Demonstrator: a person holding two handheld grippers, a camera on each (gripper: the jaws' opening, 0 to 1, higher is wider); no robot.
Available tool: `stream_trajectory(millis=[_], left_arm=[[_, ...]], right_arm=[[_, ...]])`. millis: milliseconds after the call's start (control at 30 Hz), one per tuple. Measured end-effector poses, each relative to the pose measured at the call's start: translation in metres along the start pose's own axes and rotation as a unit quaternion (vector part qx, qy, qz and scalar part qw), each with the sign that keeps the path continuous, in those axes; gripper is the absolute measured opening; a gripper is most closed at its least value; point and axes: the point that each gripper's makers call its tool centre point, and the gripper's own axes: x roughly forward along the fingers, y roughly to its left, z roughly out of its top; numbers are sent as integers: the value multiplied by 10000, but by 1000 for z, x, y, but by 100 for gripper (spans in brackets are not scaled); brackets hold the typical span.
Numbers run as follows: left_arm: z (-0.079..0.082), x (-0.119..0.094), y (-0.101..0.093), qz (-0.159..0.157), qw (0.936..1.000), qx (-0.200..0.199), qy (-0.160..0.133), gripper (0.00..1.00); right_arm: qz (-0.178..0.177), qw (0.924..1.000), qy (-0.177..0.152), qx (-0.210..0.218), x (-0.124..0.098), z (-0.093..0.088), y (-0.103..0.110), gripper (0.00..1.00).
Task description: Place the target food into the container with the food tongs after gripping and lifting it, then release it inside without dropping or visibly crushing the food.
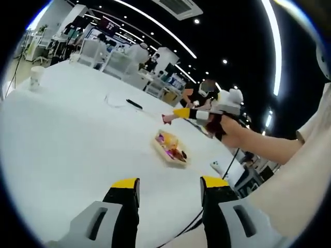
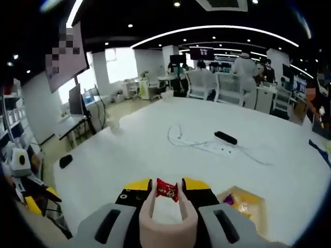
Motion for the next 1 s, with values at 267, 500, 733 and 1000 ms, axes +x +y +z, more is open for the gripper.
stream_trajectory(millis=[267,500,733,1000], left_arm=[[0,8,-8,-93,9999,82,48,46],[-1,11,-13,-129,9998,109,61,46],[-3,13,-16,-181,9997,113,75,46],[-1,11,-14,-165,9998,130,64,46]], right_arm=[[-93,9999,10,69,-10,-5,-10,21],[-202,9997,14,129,-20,-10,-22,21],[-324,9992,1,220,-28,-12,-33,21],[-461,9986,-30,262,-34,-11,-48,21]])
